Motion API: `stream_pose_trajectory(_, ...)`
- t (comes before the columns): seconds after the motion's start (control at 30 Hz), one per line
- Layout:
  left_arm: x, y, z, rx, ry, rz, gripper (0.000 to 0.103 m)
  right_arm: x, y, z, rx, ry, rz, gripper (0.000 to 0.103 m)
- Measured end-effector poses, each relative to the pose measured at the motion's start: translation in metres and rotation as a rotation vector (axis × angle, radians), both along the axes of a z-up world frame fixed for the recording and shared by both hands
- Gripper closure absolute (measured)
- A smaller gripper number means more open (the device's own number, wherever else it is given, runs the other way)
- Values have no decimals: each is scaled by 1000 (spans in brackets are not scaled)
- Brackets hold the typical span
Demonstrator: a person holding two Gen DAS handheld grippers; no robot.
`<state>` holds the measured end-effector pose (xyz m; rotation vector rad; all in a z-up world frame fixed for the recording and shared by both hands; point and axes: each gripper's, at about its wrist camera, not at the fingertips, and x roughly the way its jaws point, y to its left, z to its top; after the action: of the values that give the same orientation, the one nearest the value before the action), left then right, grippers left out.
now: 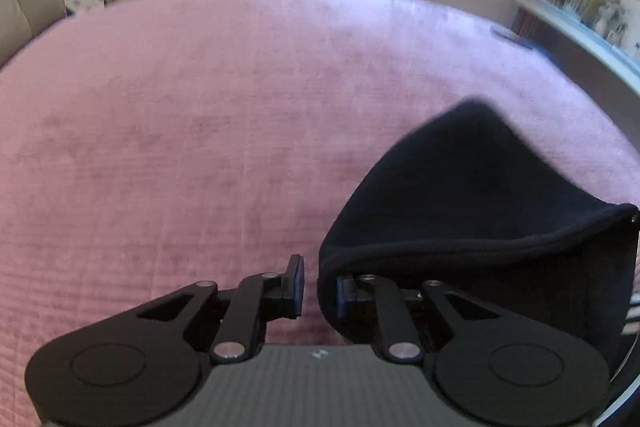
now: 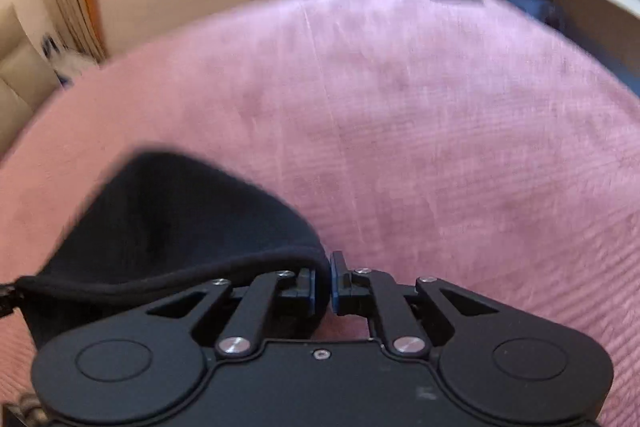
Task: Fold large clothes
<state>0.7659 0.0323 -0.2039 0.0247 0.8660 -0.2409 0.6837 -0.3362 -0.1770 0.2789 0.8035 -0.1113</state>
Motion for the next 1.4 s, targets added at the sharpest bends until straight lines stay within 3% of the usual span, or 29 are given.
stream_pose_trajectory(0.1, -7, 6, 29, -36, -91, -17, 84, -9, 0, 19, 3, -86, 13, 96)
stream_pose_trajectory(0.17, -9, 6, 30, -23, -74, -38, 83, -10, 3, 10, -28, -51, 25, 96)
stream_pose_trajectory(0.23, -11, 4, 11, 18, -10, -65, 74, -11, 1, -14, -42, 43, 22, 93)
stream_pose_trajectory(0.27, -14, 3, -8, 58, 48, -74, 70, -11, -3, -27, -33, 115, 29, 85)
stream_pose_trajectory(0.3, -17, 2, -24, 88, 97, -64, 59, -12, -7, -36, -14, 175, 35, 65)
stream_pose_trajectory(0.33, -23, 4, -35, 92, 131, -56, 58, -15, -12, -43, 15, 221, 40, 50)
stream_pose_trajectory(0.43, -52, 16, -26, 70, 75, -61, 50, -37, -37, -32, 151, 228, 30, 46)
stream_pose_trajectory(0.53, -68, 30, -7, 101, 63, -44, 46, -49, -42, -4, 111, 185, 28, 42)
stream_pose_trajectory(0.67, -68, 37, 28, 142, -20, -24, 47, -34, -20, 31, 14, 45, 87, 43)
stream_pose_trajectory(0.77, -55, 24, 50, 24, -98, -41, 46, -7, 6, 38, -14, -10, 153, 50)
stream_pose_trajectory(0.8, -47, 14, 52, -19, -105, -59, 46, 2, 15, 33, -7, -9, 171, 58)
stream_pose_trajectory(0.83, -38, 5, 50, -43, -102, -81, 46, 10, 21, 23, 2, 13, 189, 73)
stream_pose_trajectory(0.9, -23, -17, 38, -49, -76, -141, 46, 22, 28, 0, 19, 89, 193, 87)
stream_pose_trajectory(1.07, -1, -33, -26, 54, 70, -150, 43, 21, 23, -41, 6, 187, 193, 94)
stream_pose_trajectory(1.13, 1, -20, -38, -11, 98, -108, 36, 16, 18, -41, 20, 177, 211, 95)
stream_pose_trajectory(1.2, 2, -7, -30, -62, 128, -72, 41, 15, 15, -32, 21, 162, 249, 92)
stream_pose_trajectory(1.27, 3, 0, -14, -66, 83, -72, 44, 12, 10, -15, 41, 117, 291, 84)
stream_pose_trajectory(1.33, 9, 2, 3, -82, 36, -95, 41, 17, 7, 1, 50, 77, 343, 55)
stream_pose_trajectory(1.4, 23, 0, 17, -117, 2, -115, 38, 25, 11, 12, 24, 40, 386, 54)
